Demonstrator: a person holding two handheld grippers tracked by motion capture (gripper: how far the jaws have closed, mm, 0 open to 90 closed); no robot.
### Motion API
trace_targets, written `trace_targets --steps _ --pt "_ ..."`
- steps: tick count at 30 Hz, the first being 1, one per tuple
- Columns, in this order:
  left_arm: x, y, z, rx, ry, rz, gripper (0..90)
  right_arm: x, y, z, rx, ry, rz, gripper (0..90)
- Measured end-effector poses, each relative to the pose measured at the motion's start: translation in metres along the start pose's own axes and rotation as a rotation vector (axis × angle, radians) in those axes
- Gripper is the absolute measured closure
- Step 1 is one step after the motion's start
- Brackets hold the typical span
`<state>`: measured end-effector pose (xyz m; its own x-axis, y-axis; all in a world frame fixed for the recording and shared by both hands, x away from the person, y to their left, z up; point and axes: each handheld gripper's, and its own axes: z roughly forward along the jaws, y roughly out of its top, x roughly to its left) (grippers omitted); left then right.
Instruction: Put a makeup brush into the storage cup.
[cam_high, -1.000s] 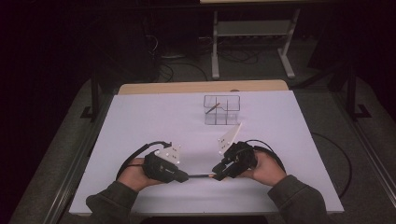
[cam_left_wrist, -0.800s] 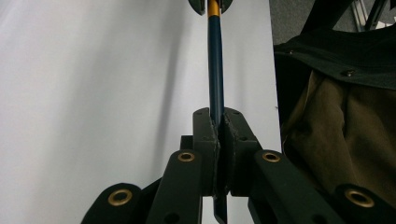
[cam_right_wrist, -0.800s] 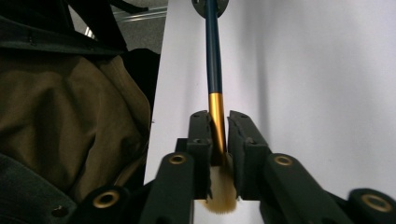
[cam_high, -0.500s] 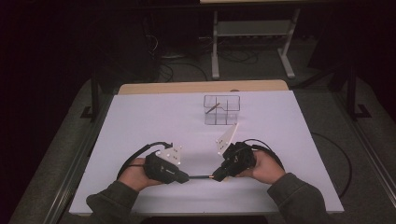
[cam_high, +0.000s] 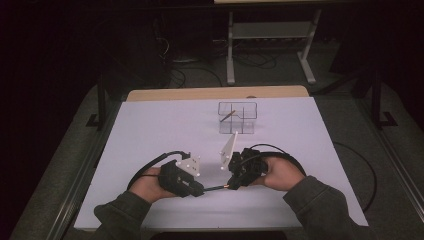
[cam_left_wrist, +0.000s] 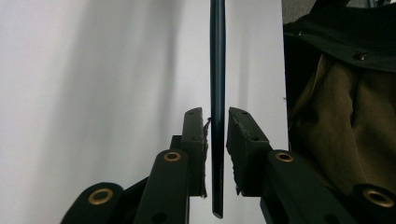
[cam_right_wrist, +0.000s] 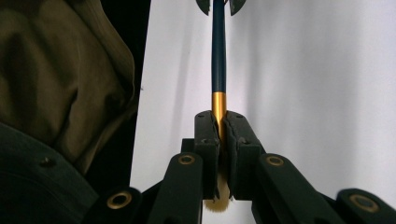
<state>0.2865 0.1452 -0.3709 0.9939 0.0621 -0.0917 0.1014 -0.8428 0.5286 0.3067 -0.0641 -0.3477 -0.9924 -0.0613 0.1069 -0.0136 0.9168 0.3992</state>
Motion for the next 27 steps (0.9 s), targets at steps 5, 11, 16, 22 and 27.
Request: trace_targets --steps 5,11,16,22,27 --pt "0.001 0.003 0.003 0.03 -0.006 0.026 81.8 0.005 0.011 -0.003 0.063 -0.028 -0.033 83.7" --pt "0.0 0.004 0.003 0.027 -0.006 0.01 83.9 0.006 0.015 -0.006 0.088 -0.049 -0.05 83.6" --pt "0.001 0.002 0.001 0.0 0.012 0.007 84.5 0.005 0.01 -0.01 0.024 -0.057 -0.024 79.9" --pt "0.002 -0.005 0.0 -0.053 0.033 -0.011 84.6 -0.001 -0.015 -0.016 -0.144 -0.057 0.066 62.8" --pt "0.004 -0.009 -0.002 -0.114 0.055 -0.021 84.6 -0.004 -0.039 -0.016 -0.3 -0.042 0.14 59.3"
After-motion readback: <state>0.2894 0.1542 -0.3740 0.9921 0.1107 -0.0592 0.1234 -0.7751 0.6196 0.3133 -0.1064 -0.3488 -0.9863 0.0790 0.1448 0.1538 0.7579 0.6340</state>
